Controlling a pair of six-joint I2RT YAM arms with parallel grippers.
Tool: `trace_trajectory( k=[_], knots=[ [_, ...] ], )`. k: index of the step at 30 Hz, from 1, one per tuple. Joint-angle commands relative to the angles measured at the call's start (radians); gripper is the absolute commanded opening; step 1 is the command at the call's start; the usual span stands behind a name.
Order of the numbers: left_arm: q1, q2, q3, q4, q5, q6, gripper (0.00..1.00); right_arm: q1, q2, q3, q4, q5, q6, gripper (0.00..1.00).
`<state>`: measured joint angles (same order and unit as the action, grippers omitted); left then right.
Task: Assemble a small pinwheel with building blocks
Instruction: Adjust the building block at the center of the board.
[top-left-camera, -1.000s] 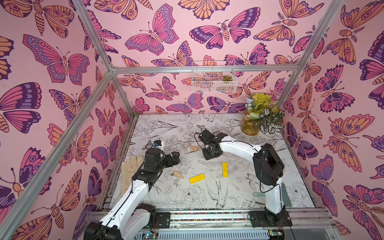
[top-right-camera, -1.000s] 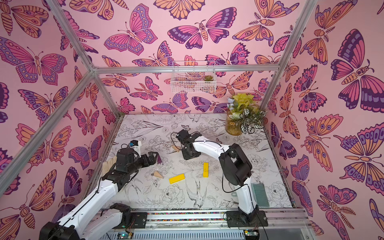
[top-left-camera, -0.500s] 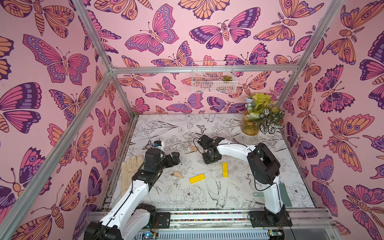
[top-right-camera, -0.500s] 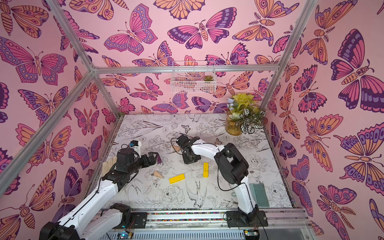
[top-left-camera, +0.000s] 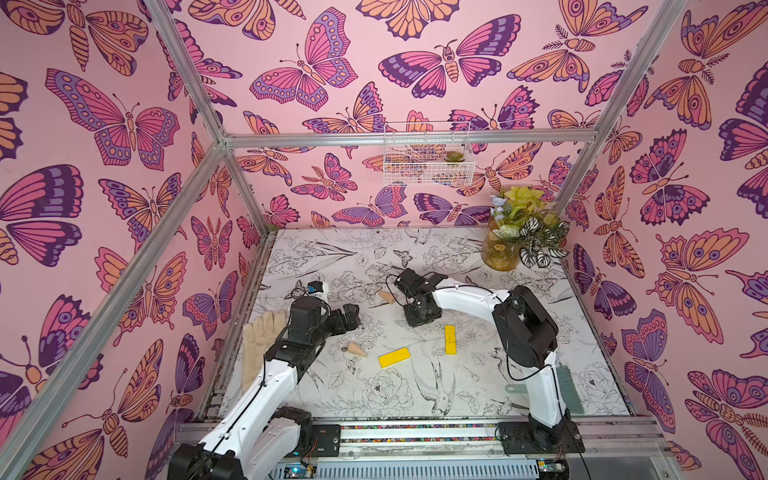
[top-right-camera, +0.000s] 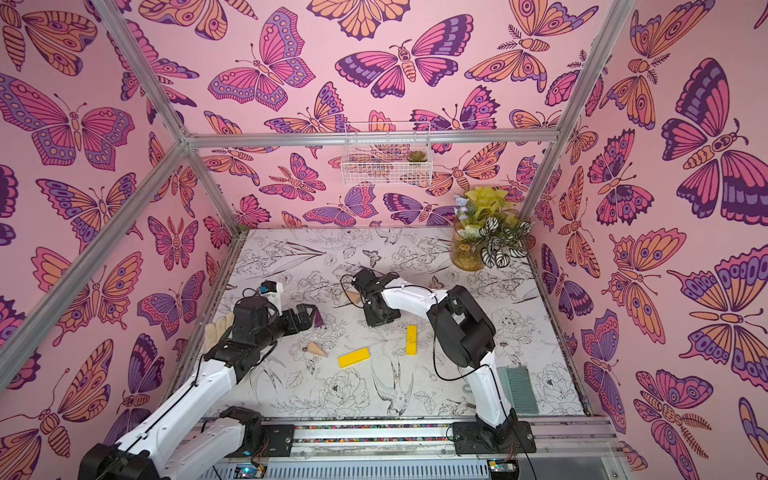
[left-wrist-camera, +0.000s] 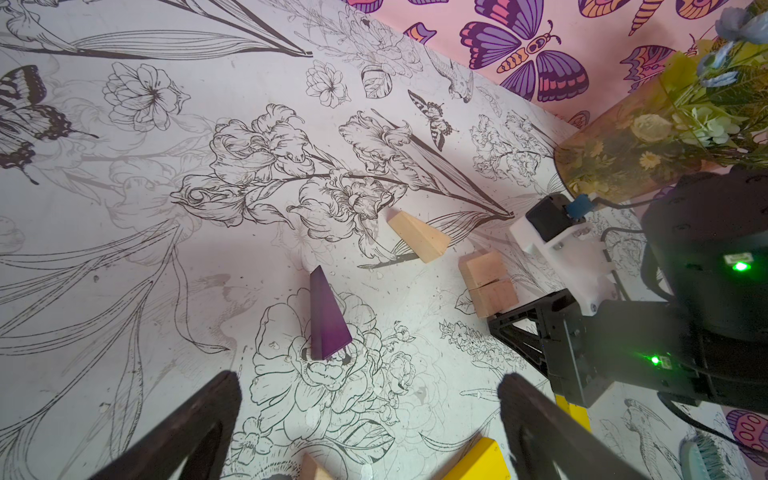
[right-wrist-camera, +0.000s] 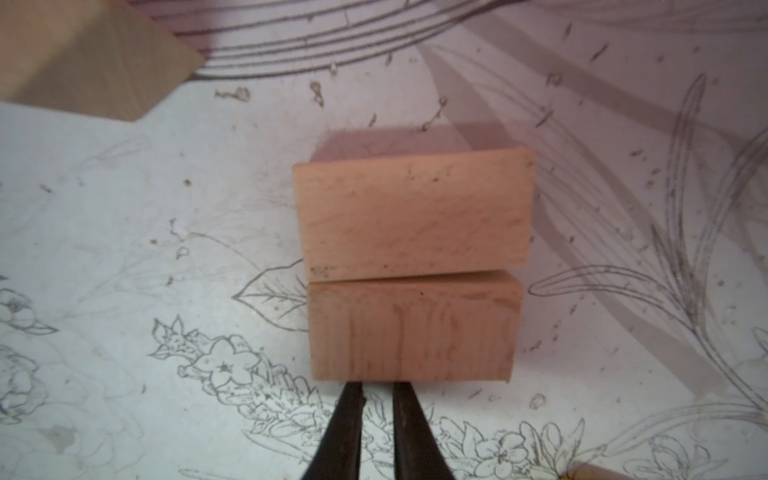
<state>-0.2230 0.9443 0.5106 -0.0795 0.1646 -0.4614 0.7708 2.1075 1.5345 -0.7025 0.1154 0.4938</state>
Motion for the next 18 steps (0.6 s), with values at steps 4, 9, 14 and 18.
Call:
trace_trajectory(
  k=[4,9,14,18],
  knots=[
    [-0.004,-0.007,-0.017,-0.003,-0.001,-0.002,1.00,-0.008,0.032,0.036,-0.012,0.012,-0.009,0.19],
    [-0.004,-0.007,-0.017,-0.003,-0.001,-0.002,1.00,-0.008,0.035,0.038,-0.012,0.005,-0.006,0.19],
    [-0.004,-0.007,-0.017,-0.003,-0.002,-0.001,1.00,-0.008,0.007,0.028,-0.011,-0.007,-0.007,0.23],
    [-0.004,-0.004,-0.016,-0.004,-0.002,-0.003,1.00,-0.008,-0.046,0.014,-0.012,-0.014,-0.005,0.29]
  ],
)
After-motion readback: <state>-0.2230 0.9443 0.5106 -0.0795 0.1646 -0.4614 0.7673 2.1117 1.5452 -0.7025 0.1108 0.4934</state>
